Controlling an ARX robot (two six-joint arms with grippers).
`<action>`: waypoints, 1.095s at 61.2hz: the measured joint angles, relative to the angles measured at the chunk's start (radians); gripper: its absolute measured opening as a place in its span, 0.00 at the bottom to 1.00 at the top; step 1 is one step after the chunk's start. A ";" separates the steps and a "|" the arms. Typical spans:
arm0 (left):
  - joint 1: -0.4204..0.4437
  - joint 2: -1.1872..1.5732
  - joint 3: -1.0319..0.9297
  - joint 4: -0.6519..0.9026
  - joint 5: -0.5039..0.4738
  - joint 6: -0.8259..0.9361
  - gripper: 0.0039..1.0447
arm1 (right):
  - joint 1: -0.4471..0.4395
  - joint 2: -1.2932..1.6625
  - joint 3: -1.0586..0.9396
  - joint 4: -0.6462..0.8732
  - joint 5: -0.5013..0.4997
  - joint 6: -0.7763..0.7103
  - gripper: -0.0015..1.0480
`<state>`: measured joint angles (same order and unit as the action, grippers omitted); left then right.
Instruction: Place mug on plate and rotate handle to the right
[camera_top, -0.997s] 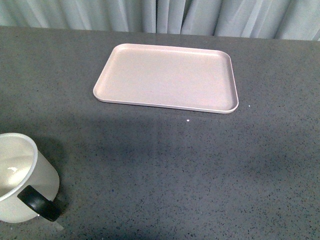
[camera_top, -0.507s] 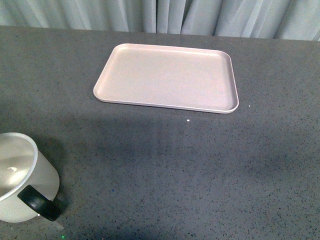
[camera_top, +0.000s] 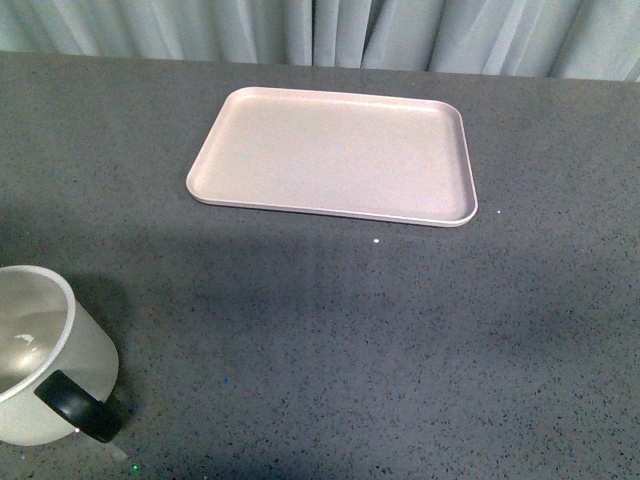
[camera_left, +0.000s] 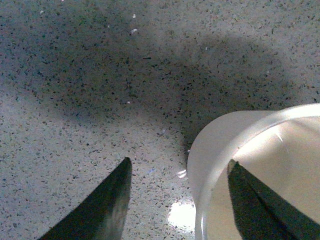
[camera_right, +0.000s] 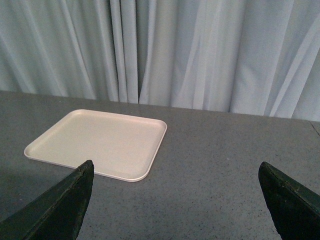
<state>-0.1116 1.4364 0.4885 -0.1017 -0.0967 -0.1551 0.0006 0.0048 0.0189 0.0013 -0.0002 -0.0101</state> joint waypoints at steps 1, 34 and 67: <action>-0.001 0.000 0.000 -0.003 0.001 -0.002 0.47 | 0.000 0.000 0.000 0.000 0.000 0.000 0.91; -0.126 -0.034 0.129 -0.167 0.044 -0.134 0.02 | 0.000 0.000 0.000 0.000 0.000 0.000 0.91; -0.370 0.498 0.900 -0.283 0.042 -0.245 0.02 | 0.000 0.000 0.000 0.000 0.000 0.000 0.91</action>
<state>-0.4812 1.9347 1.3888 -0.3843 -0.0544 -0.4004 0.0006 0.0048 0.0189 0.0013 -0.0002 -0.0101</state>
